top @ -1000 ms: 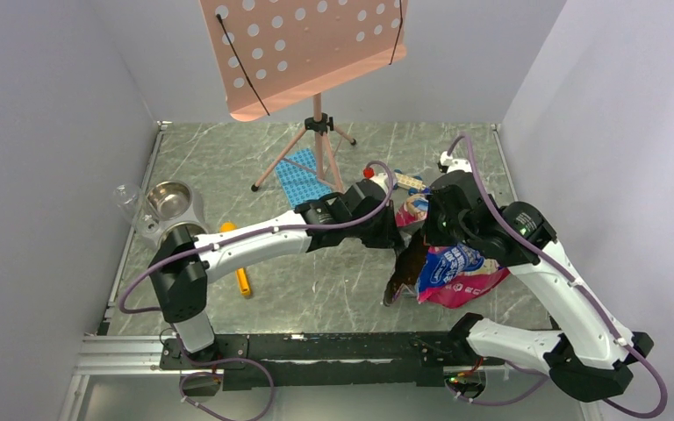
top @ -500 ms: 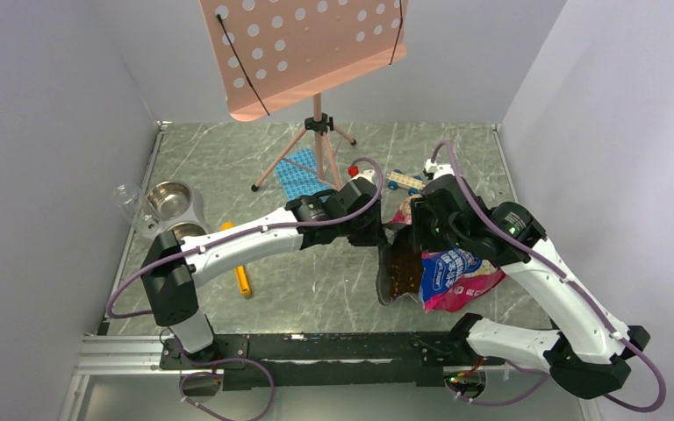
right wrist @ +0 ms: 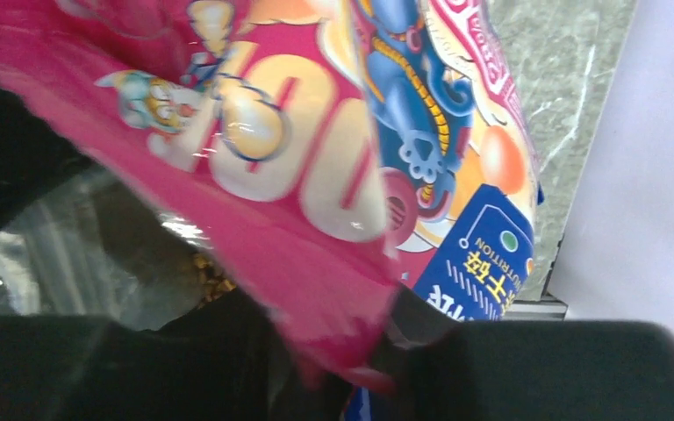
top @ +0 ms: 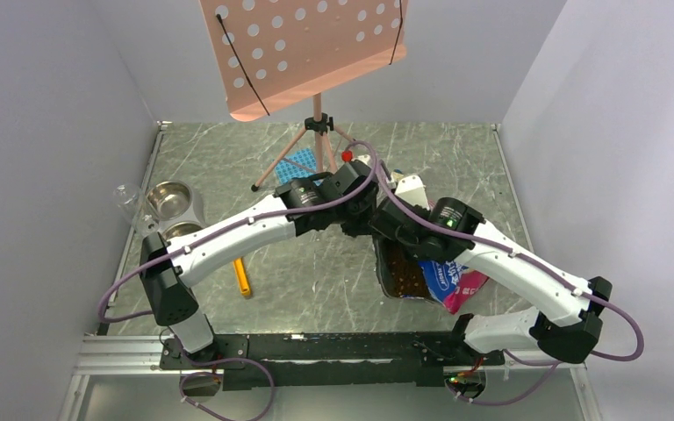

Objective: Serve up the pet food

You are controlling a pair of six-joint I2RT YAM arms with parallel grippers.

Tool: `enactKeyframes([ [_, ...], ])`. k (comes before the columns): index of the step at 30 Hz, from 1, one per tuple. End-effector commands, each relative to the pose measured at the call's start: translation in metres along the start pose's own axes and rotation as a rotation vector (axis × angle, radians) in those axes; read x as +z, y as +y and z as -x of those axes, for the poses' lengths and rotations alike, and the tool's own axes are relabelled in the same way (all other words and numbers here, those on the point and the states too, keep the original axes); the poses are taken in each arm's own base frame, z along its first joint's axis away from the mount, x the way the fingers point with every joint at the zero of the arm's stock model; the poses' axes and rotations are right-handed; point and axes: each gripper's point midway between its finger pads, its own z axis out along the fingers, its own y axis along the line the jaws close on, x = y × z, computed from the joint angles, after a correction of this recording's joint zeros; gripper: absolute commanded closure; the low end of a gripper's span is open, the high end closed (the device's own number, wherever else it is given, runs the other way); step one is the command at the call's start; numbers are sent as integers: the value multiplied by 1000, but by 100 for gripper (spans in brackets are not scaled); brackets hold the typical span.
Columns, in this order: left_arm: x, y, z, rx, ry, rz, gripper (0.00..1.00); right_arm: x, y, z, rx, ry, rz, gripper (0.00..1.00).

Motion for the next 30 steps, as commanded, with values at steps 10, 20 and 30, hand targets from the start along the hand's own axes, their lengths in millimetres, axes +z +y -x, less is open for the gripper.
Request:
enactKeyframes([
  [10, -43, -6, 66, 50, -84, -160, 100, -19, -2, 54, 129, -199, 2, 100],
  [20, -90, 10, 56, 213, -151, -237, 45, -23, 26, 51, 236, -232, 205, 100],
  [30, -115, 94, -25, 33, -69, -99, 33, -41, 21, 51, 210, -274, 285, 100],
])
